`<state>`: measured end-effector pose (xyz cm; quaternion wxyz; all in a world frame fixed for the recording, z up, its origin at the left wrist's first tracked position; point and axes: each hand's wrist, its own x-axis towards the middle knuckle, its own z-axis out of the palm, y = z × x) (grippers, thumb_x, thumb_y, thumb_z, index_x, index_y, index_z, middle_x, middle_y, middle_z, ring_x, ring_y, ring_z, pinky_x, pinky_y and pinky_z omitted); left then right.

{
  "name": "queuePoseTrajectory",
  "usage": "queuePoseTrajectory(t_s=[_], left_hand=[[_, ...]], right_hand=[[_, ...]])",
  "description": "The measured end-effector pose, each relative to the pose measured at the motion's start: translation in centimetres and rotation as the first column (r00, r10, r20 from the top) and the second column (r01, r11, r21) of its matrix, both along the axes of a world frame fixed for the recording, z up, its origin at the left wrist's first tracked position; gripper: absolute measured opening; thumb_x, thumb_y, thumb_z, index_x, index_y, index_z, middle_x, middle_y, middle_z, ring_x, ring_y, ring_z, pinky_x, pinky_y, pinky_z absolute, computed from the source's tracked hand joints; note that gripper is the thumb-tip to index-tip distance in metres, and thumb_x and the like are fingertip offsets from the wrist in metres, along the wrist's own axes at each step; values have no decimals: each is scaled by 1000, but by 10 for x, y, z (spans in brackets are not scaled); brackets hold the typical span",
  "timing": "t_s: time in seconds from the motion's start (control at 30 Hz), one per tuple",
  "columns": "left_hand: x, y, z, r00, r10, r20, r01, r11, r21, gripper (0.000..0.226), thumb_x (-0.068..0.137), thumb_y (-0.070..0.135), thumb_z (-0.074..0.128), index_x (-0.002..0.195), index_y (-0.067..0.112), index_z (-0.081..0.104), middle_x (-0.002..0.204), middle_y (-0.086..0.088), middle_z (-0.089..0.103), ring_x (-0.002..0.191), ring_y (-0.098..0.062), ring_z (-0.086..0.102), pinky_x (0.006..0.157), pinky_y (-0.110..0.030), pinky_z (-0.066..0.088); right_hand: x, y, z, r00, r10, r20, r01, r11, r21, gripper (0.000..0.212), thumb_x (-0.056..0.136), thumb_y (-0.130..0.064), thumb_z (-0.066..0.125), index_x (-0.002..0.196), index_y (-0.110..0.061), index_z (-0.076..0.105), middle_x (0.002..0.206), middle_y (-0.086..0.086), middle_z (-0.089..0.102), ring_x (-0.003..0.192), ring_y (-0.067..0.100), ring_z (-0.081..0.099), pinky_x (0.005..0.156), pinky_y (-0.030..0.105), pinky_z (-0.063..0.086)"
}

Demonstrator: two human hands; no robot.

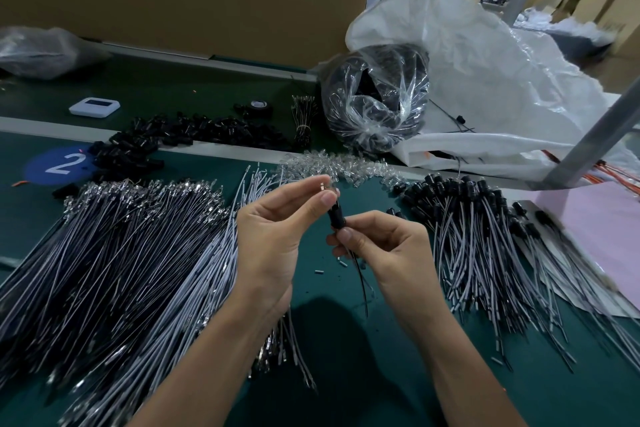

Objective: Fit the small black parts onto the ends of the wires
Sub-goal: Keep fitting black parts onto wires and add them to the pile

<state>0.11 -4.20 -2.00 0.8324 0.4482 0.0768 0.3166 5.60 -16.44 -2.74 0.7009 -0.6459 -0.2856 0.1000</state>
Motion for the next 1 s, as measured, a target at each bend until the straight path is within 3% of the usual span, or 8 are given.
queuePoseTrajectory(t_s=[0.37,0.53,0.67,0.87,1.0], left_hand=[[-1,-4,2,999,-46,3,46,999,-3,20,49,21,81,69,15,80,79,-5,77,76,-9,72,67,-15,53],[-1,-4,2,999,-46,3,46,999,5,20,51,23,81,69,16,80,78,-3,77,75,-8,72,66,-15,52],[-2,-3,1,999,-44,-2,44,998,40,20,52,25,81,70,19,81,80,-3,77,80,-9,72,71,-15,52],[-2,-3,0,999,-47,-1,47,998,30,21,52,24,82,71,18,81,81,-3,77,81,-9,72,72,-16,53],[-1,-4,-1,999,-45,-4,45,999,29,22,51,25,82,72,17,80,81,-4,77,81,-10,72,73,-16,53]], right_hand=[[2,-1,0,995,-71,63,75,995,-68,27,83,4,70,80,-22,74,74,3,75,70,21,72,71,39,58],[2,-2,-1,993,-78,88,87,990,-111,23,84,3,70,83,-19,74,75,3,75,71,26,72,71,39,58],[3,-3,-2,991,-93,97,105,986,-127,20,84,3,70,85,-17,73,75,2,75,70,22,72,68,33,59],[3,-2,-1,993,-93,67,100,987,-125,21,83,3,71,82,-17,73,76,3,76,70,22,73,73,41,60],[2,-2,0,995,-80,61,87,989,-121,21,83,4,71,81,-17,74,76,5,76,71,22,74,72,35,60]])
